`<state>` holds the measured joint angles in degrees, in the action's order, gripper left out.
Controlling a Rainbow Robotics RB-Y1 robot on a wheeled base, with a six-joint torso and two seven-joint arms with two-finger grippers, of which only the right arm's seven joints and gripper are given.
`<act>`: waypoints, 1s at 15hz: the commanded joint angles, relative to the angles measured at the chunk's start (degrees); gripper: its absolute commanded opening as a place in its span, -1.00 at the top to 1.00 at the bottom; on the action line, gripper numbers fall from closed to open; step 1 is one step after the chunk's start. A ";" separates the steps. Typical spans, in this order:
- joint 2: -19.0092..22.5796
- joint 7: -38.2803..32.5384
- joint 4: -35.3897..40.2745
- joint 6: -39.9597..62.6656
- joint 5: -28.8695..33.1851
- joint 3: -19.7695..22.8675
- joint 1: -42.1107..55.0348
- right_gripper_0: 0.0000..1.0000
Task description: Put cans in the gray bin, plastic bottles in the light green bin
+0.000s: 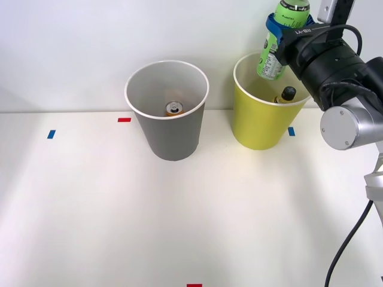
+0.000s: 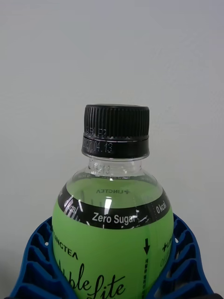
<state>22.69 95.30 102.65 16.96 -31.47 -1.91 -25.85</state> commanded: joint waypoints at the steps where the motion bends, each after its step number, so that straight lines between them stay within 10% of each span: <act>1: 0.07 -0.20 -3.95 -0.96 0.00 -0.72 -2.63 1.00; 2: 0.07 -0.29 -4.22 -1.23 0.00 -0.72 -2.71 1.00; 5: 0.51 -0.82 -4.22 -1.23 -0.26 -1.60 -2.63 -1.00; 15: 3.15 -0.90 3.61 -8.17 -0.61 -5.56 6.78 -1.00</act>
<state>25.13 94.49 103.30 8.95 -32.05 -7.25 -21.88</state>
